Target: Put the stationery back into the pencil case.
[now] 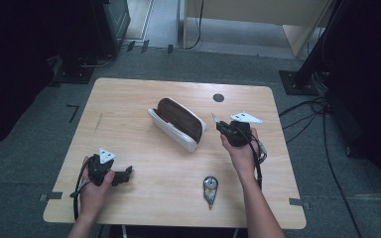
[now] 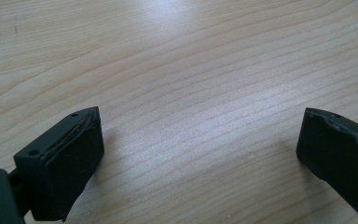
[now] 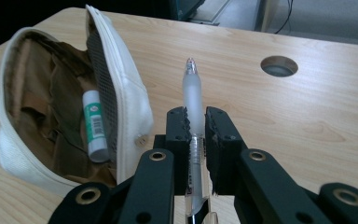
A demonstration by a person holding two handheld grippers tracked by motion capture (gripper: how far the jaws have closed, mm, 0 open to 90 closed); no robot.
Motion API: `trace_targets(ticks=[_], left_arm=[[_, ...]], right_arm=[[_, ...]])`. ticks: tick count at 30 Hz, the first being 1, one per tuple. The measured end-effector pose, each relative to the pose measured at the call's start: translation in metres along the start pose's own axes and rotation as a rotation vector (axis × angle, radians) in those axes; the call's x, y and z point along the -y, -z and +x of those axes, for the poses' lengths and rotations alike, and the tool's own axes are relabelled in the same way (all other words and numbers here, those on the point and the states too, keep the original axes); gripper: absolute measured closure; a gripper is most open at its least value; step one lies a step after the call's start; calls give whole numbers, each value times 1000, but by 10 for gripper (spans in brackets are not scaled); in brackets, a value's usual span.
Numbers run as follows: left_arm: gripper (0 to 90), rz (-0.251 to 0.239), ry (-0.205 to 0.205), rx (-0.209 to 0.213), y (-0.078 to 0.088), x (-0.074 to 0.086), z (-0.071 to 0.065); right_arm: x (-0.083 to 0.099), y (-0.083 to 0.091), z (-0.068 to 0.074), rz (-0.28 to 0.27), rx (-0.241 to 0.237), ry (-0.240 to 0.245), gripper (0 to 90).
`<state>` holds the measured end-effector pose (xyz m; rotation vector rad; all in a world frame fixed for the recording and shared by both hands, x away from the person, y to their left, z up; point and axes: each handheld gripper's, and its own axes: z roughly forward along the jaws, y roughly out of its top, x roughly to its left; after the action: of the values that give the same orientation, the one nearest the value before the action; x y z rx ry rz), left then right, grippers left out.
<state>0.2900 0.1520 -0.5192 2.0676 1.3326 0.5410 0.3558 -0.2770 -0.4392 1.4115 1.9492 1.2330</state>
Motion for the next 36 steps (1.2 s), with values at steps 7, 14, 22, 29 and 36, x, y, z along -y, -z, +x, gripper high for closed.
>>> trace_targets(ticks=[7, 14, 22, 29, 36], left_arm=[[8, 1, -1, 0, 0, 0, 0], [9, 1, -2, -1, 0, 0, 0], [9, 1, -3, -1, 0, 0, 0], [9, 1, -2, 1, 0, 0, 0], [9, 0, -4, 3, 0, 0, 0]], right_arm=[[-12, 1, 8, -15, -30, 8, 805], [-25, -3, 18, -18, -70, 26, 805], [-35, -14, 33, -21, -119, 47, 805], [-38, -32, 45, -10, -159, 54, 805], [-40, -48, 56, 4, -185, 78, 804]])
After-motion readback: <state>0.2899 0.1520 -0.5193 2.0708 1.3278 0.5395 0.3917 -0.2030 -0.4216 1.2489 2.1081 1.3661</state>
